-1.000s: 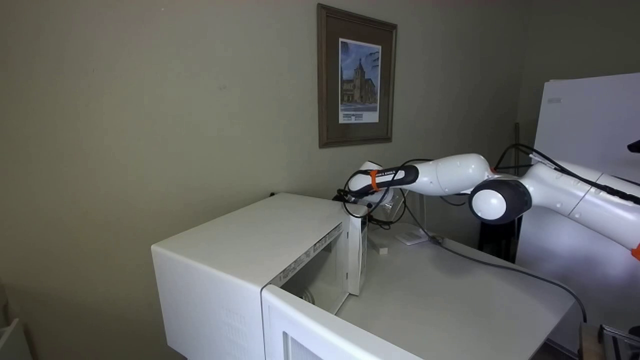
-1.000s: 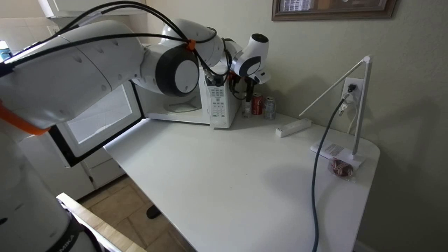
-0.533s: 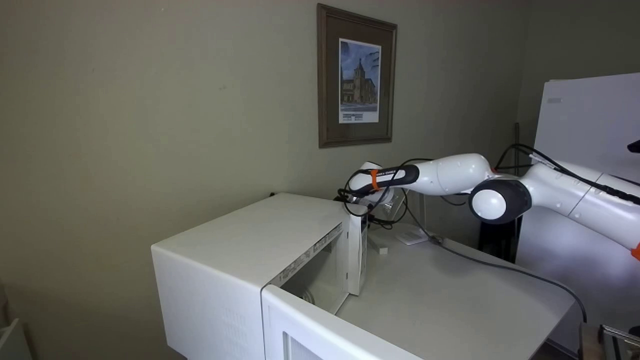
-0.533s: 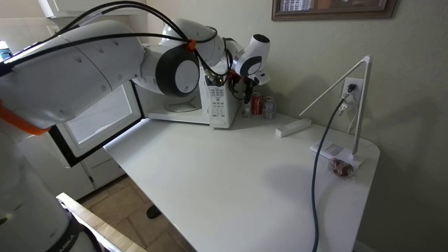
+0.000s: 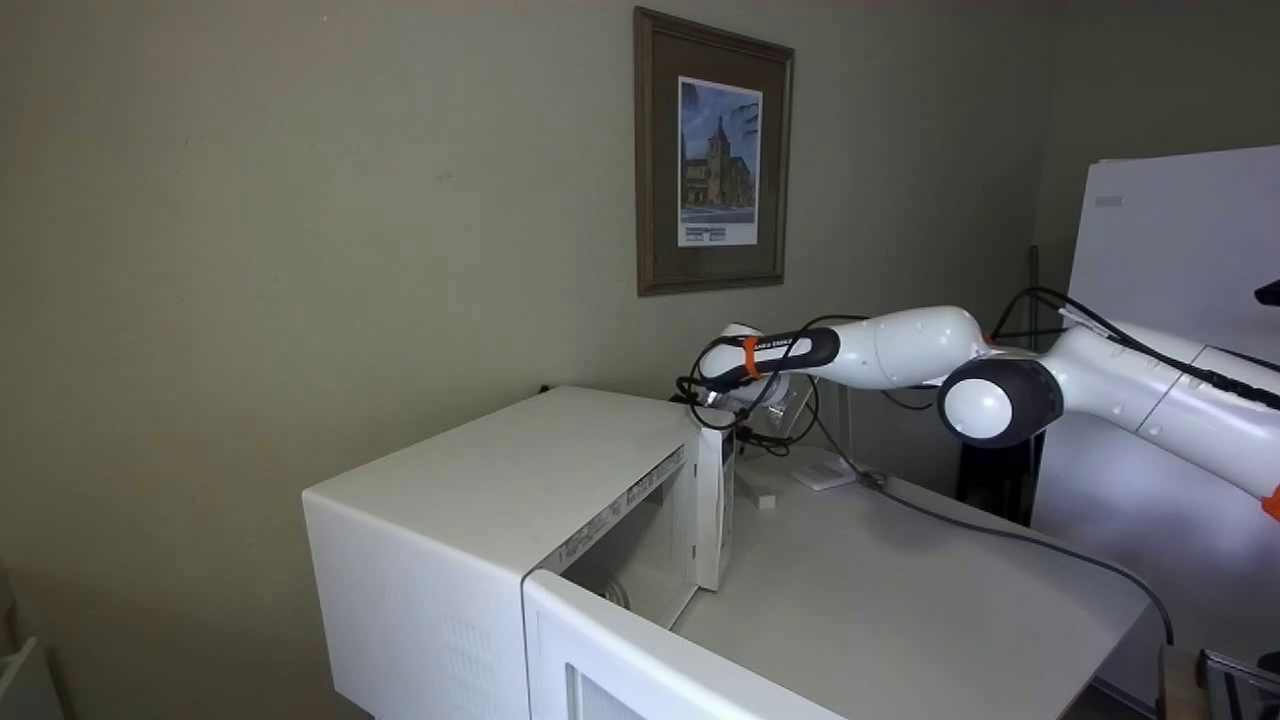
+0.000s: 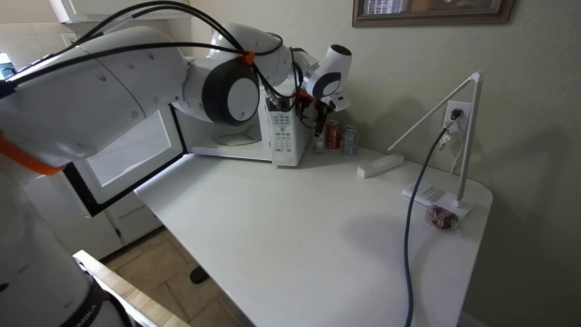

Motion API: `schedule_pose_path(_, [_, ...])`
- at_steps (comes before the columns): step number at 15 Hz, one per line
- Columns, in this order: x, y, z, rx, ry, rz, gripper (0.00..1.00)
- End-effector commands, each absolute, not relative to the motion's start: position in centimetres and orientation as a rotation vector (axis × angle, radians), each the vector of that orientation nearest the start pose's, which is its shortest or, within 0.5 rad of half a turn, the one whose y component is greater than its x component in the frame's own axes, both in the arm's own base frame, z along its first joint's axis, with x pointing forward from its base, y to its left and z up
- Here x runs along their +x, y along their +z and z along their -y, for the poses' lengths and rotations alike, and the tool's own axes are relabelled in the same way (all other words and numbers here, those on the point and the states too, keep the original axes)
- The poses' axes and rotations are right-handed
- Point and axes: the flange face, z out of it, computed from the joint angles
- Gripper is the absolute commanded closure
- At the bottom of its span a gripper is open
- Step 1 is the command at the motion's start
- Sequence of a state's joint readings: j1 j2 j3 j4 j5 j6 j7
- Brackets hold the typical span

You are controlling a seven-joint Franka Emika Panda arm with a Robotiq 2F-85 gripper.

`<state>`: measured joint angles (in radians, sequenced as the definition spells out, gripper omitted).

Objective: Put the can on the microwave

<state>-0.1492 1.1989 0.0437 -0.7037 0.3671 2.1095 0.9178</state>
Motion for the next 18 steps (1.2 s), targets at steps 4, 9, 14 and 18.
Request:
schedule_pose_path(4, [81.1,24.6,7.9,-2.304,0.061,-1.613,0.00])
schedule_pose_path(9, [81.0,25.0,8.0,-2.336,0.068,-1.613,0.00])
schedule_pose_path(14, [81.3,25.4,7.9,-2.335,0.031,-1.598,0.07])
schedule_pose_path(18, [81.6,26.0,7.7,-2.325,0.006,-1.595,0.29])
